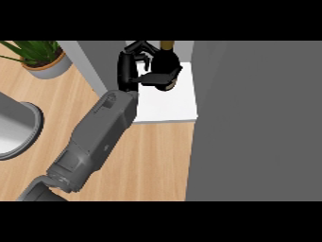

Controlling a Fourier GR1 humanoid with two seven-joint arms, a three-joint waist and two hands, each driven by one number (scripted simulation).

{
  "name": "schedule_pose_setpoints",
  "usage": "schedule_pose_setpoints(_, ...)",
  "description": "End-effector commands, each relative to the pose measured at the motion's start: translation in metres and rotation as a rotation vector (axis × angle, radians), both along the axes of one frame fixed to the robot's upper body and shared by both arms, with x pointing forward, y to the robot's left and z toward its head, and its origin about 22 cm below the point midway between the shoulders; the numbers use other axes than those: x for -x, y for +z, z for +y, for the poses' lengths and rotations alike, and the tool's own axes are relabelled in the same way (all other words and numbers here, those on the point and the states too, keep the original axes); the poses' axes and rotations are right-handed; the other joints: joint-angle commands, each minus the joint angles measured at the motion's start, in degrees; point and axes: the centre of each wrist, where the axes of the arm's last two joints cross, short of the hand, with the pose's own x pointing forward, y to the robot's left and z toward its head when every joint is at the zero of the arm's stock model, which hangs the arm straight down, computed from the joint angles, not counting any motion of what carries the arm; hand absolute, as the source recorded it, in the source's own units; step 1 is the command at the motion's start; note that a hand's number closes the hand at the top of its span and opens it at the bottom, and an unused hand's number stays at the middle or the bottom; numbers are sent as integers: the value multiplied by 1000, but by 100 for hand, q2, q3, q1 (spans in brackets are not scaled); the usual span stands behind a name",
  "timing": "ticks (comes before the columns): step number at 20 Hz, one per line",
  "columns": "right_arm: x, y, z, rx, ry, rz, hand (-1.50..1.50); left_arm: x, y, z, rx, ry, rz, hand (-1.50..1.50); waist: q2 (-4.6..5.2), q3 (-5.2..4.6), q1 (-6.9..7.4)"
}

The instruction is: Pick up the wine, place it into the cabinet and close the cabinet

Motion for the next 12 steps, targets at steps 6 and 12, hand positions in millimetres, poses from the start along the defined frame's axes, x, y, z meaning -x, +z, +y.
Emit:
schedule_pose_setpoints(6,17,5,2,-53,60,-23,-150,-14,14,-6,1,19,-12,150,19,-1,-49)
schedule_pose_setpoints(12,12,9,4,-44,63,-19,-150,-12,0,5,145,67,60,150,36,-5,-87)
